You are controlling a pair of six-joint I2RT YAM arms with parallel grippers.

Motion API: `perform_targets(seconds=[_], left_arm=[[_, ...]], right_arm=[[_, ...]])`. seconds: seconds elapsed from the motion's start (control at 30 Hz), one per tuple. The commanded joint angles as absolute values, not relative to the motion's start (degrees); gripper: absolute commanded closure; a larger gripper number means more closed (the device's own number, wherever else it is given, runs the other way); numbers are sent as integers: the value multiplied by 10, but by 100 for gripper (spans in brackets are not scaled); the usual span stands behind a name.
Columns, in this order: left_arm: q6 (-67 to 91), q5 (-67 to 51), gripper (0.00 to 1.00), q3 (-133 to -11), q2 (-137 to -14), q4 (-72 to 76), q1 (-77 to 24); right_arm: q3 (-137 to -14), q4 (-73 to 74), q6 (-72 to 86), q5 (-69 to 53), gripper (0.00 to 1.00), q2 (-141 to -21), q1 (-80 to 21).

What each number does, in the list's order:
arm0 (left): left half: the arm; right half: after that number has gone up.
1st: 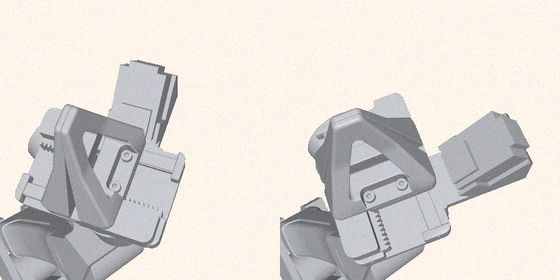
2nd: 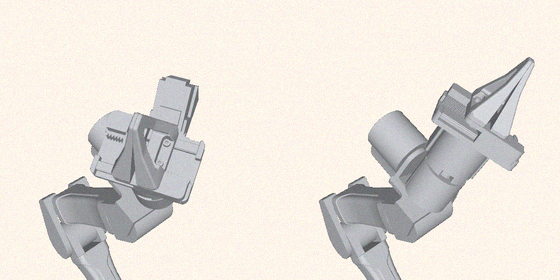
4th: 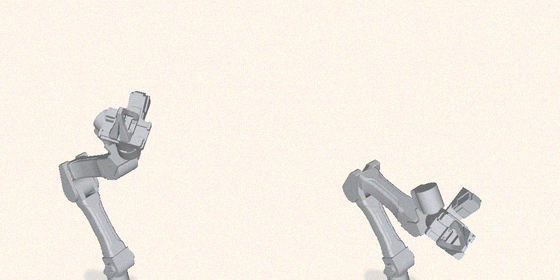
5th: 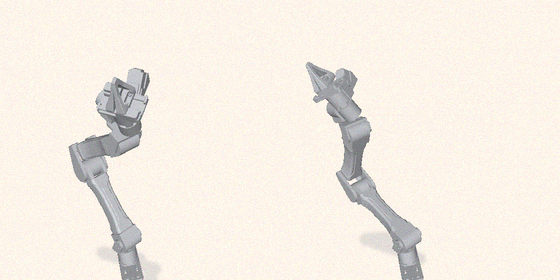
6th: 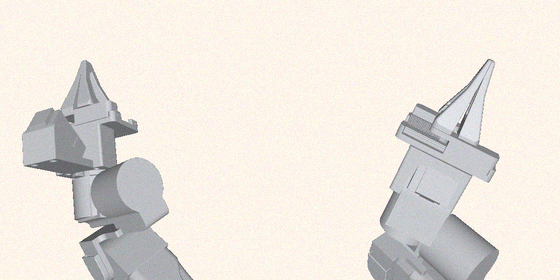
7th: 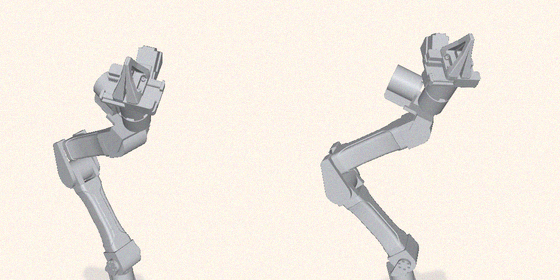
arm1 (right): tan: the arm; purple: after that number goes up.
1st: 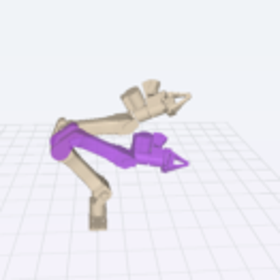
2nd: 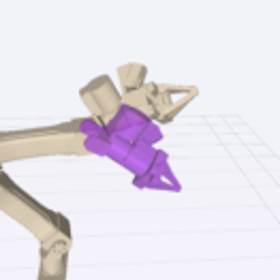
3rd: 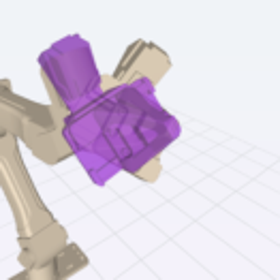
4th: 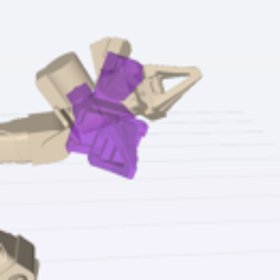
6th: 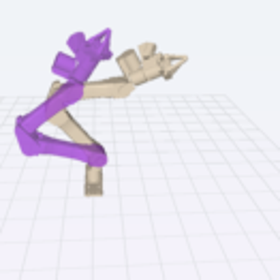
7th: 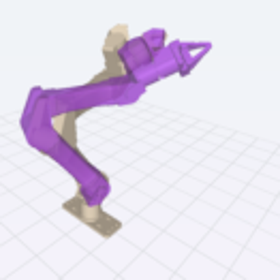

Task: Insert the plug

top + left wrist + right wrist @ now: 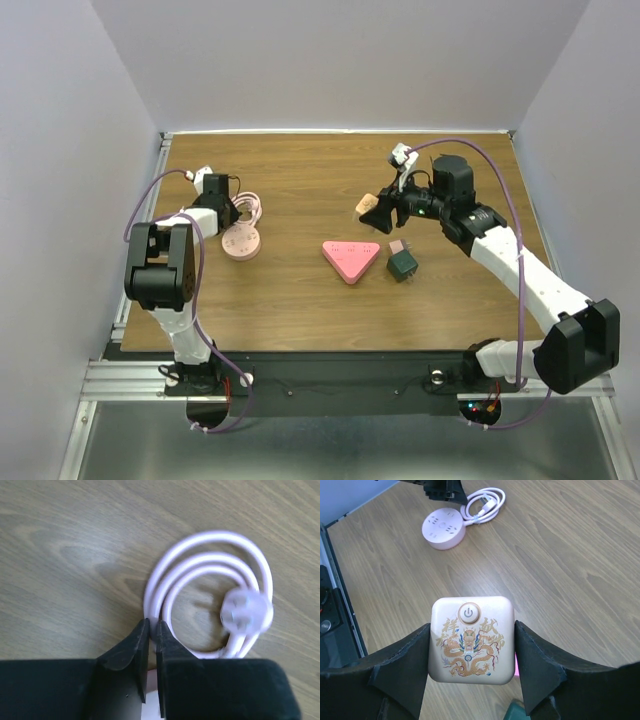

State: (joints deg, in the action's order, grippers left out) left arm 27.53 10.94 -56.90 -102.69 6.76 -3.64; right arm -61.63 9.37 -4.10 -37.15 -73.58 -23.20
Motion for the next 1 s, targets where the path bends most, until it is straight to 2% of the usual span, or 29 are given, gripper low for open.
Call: perform_targets(seconds=[0.0,0.03,0.33,0.67,0.97], left_arm=[[254,76,96,-577,-1040,52,-43],[249,69,100,-577,-1043,58,-46],[222,5,100,-580,-1038,85,-114],[220,-87,100,-648,-1075,112,-228],[182,-120,100,-686,-1098,120,-258]], right_arm=[[-614,50,-43,-386,100,-719,-229],[-613,50,-43,-387,99,-720,-229],[-611,48,-41,-413,100,-726,-229],[-579,12,-36,-461,99,-730,-231],[-573,-23,-39,-455,100,-760,-263]])
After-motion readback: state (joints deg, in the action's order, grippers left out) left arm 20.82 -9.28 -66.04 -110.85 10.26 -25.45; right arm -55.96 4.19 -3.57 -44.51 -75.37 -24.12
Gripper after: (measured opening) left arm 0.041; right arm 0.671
